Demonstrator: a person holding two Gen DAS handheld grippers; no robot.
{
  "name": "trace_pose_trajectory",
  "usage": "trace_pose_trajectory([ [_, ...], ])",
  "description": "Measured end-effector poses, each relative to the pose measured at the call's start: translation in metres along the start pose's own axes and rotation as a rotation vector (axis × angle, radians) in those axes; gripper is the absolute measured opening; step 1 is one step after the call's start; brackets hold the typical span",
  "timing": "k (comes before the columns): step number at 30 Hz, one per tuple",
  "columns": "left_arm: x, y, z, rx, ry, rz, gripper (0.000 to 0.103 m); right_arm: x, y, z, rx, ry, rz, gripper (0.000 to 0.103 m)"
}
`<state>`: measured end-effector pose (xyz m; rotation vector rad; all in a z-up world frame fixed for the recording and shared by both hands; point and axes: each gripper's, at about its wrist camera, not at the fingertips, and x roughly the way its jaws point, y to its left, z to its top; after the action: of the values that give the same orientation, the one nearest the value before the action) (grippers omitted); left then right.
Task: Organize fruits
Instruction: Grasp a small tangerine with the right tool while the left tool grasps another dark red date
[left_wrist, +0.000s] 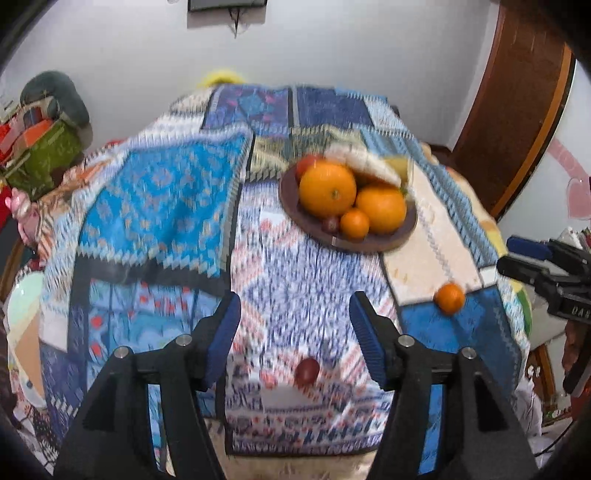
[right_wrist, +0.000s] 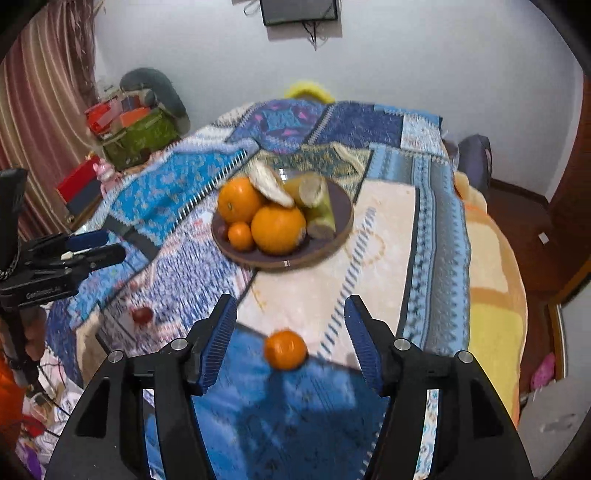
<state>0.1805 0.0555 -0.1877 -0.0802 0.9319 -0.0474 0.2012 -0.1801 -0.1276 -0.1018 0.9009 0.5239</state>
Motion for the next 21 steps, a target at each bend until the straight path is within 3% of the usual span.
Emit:
trace_pose_trajectory([
  [8,0.031,0.0,-0.035,-0.001,0.108,-0.003,0.061,0.026,-0.004,-0.028,0.075,0.093,0.06,0.057],
  [12,0.043,0.0,-0.047,0.002,0.146,-0.013,0.047,0.045,-0.008,-0.038,0.119,0.143,0.097,0.057],
  [15,0.046,0.0,-0.05,0.007,0.141,-0.013,0.04,0.053,-0.007,-0.04,0.12,0.165,0.103,0.047],
  [19,0.045,-0.004,-0.05,0.014,0.14,-0.055,0.019,0.059,-0.008,-0.04,0.105,0.167,0.092,0.035],
  [21,0.046,-0.006,-0.05,0.018,0.135,-0.051,0.019,0.059,-0.01,-0.039,0.105,0.163,0.095,0.034],
])
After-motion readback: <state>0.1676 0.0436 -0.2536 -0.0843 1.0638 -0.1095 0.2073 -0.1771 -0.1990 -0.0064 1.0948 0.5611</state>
